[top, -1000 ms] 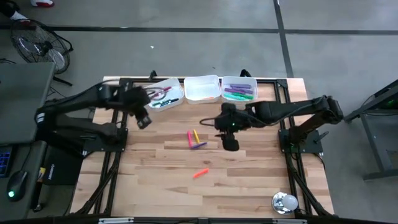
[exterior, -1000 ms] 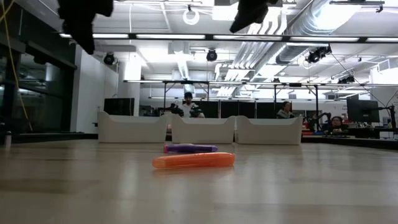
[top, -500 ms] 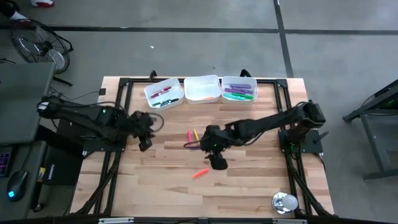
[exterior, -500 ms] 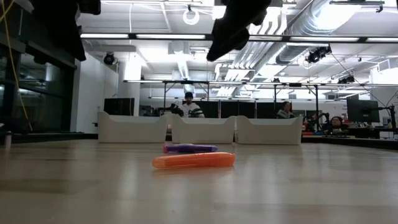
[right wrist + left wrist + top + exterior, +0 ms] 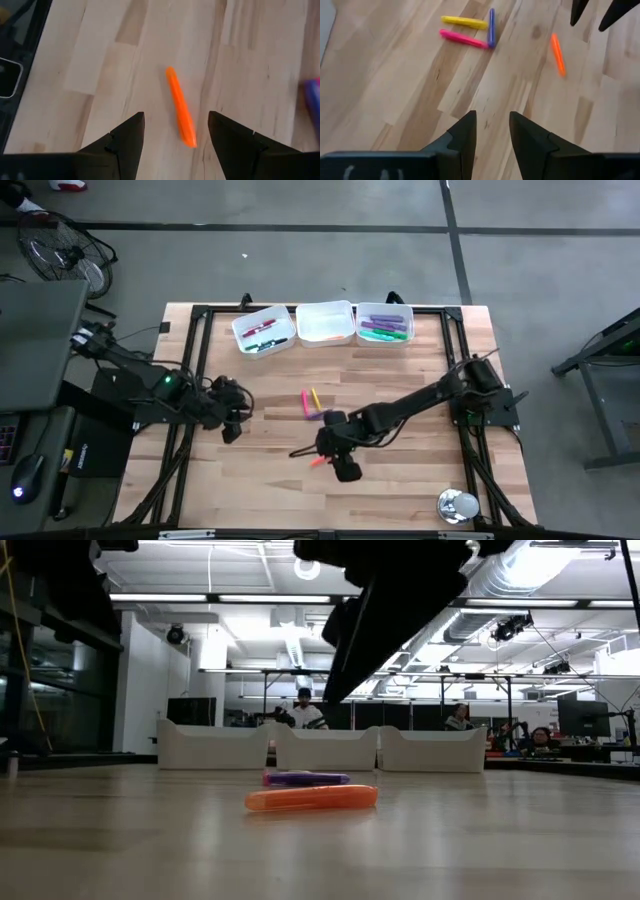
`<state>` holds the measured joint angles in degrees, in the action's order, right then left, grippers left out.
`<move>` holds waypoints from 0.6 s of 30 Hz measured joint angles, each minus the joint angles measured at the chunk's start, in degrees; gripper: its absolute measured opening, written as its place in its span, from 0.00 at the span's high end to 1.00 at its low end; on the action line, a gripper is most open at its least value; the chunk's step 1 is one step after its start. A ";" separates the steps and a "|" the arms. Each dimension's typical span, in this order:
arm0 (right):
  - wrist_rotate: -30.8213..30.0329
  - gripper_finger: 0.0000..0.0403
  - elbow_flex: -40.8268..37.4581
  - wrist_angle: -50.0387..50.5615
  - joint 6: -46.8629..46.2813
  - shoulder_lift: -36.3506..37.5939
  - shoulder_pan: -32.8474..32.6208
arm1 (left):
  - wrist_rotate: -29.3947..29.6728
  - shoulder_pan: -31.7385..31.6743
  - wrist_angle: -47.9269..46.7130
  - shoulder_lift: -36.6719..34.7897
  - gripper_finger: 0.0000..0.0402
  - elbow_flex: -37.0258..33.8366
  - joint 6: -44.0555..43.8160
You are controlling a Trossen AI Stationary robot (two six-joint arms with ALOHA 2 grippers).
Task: Pick & Place Markers
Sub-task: Put the orange pen into the middle white bin
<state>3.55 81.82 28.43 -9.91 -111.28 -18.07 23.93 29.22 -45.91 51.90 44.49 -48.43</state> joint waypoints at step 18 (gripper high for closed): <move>-0.18 0.48 0.00 -6.07 3.69 -7.92 -0.10 | 1.31 0.45 -0.05 0.00 0.71 -0.05 -1.39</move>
<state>3.37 81.82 22.36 -6.22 -119.20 -18.17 25.23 29.67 -45.96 51.90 44.44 -49.82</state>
